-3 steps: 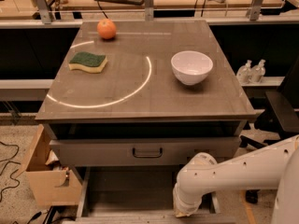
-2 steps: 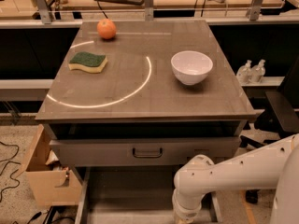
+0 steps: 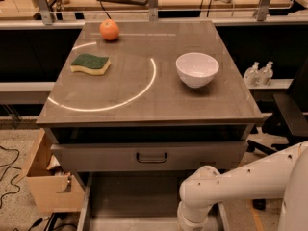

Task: Open middle drawer

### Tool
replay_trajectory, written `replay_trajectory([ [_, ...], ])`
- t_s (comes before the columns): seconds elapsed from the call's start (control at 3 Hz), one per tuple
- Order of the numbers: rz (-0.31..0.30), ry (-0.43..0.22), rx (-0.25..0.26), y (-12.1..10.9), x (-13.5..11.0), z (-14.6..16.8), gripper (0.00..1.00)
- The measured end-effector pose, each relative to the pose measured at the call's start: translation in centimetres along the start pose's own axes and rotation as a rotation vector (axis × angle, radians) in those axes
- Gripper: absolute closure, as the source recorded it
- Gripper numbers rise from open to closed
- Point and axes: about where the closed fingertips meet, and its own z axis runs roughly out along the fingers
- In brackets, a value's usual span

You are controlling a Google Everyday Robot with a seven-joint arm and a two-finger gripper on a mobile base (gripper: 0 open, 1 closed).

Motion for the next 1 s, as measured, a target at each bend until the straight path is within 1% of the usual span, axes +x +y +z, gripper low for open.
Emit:
replay_trajectory([
  [0.33, 0.023, -0.018, -0.03, 2.97, -1.18, 0.67, 1.0],
  [0.67, 0.023, -0.019, -0.031, 3.07, -1.23, 0.7, 1.0],
  [1.0, 0.023, -0.019, -0.033, 3.15, -1.21, 0.76, 0.83],
])
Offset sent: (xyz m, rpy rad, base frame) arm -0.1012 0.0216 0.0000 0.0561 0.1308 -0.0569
